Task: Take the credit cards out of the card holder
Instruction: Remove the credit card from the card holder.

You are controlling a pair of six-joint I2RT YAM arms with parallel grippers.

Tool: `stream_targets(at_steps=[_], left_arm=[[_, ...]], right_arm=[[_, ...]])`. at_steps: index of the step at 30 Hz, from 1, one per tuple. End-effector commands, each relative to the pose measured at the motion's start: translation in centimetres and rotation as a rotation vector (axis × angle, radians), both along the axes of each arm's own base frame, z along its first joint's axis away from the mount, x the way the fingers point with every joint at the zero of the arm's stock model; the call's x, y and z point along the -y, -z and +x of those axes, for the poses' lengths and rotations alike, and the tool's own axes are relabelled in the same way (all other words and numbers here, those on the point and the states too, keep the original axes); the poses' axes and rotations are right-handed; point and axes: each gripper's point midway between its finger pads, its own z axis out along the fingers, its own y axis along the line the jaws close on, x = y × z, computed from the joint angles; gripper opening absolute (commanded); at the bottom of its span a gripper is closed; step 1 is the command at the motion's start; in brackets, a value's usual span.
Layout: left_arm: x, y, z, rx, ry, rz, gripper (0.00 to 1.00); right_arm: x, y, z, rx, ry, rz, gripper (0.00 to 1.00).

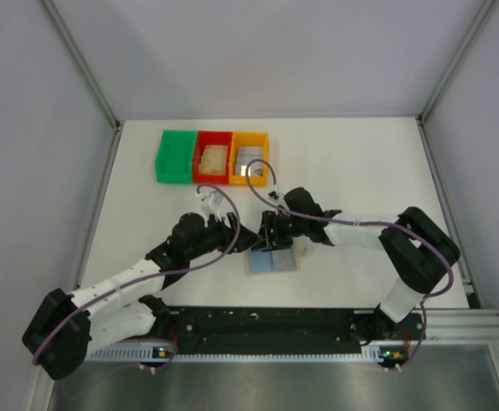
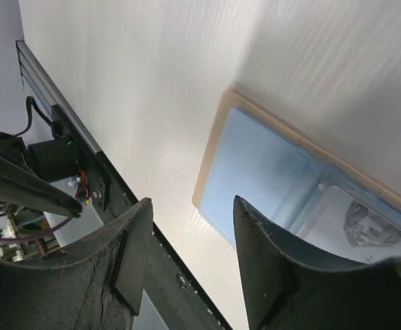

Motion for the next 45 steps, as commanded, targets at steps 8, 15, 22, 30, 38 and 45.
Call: stream_targets(at_steps=[8,15,22,30,38,45], left_arm=[[0.8,-2.6,0.2,0.027,0.026,-0.047,0.64],[3.1,-0.3,0.2,-0.092,0.099,-0.090,0.62],[5.1,2.1,0.7,-0.183,0.156,-0.087,0.59],[5.9,5.2,1.2,-0.260,0.160,-0.058,0.52],[5.6,7.0,1.0,-0.297,0.148,-0.024,0.50],[5.7,8.2,0.9,-0.330,0.156,0.000,0.50]], right_arm=[[4.2,-4.5,2.9,0.205,0.087,-0.142,0.52],[7.7,-2.1,2.2,0.116,0.189,-0.113,0.50],[9.0,0.4,1.4,0.055,0.232,-0.110,0.45],[8.4,0.5,1.6,0.067,0.216,-0.079,0.33],[8.9,0.9,2.1,0.080,0.240,-0.120,0.30],[9.3,2.2,2.1,0.068,0.240,-0.154,0.29]])
